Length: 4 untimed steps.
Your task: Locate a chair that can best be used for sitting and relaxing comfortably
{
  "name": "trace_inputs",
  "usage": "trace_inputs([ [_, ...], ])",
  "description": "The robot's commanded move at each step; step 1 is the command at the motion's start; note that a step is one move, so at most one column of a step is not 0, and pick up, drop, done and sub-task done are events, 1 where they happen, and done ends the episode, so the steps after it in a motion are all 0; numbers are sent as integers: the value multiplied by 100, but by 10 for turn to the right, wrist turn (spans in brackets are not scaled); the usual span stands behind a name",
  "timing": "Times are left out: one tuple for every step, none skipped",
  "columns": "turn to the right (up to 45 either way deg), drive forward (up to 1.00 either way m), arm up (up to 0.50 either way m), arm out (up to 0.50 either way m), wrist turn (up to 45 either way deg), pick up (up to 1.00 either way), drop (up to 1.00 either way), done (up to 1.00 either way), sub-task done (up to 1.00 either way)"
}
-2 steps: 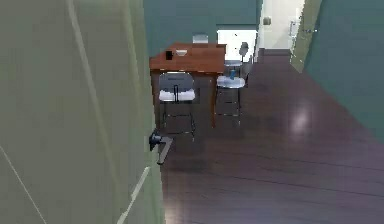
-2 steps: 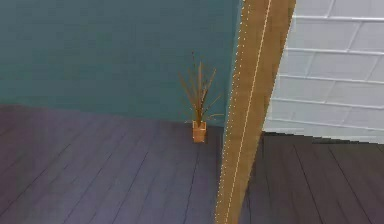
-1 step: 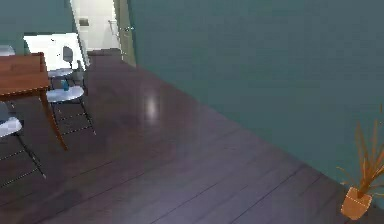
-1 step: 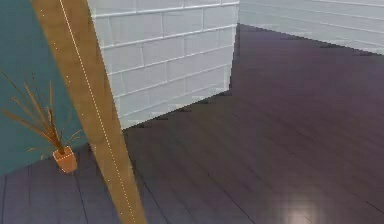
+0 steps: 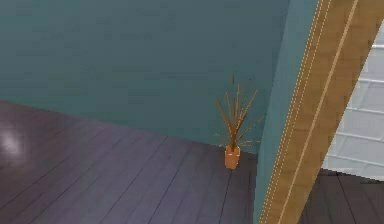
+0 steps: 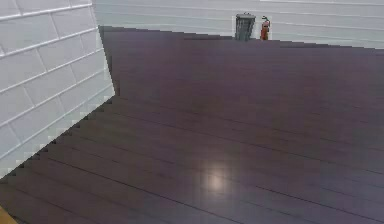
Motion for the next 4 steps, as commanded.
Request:
trace_inputs([
  [0,25,0,0,0,0,0,0,0],
  [-450,0,0,0,0,0,0,0,0],
  [-240,0,0,0,0,0,0,0,0],
  [0,90,0,0,0,0,0,0,0],
])
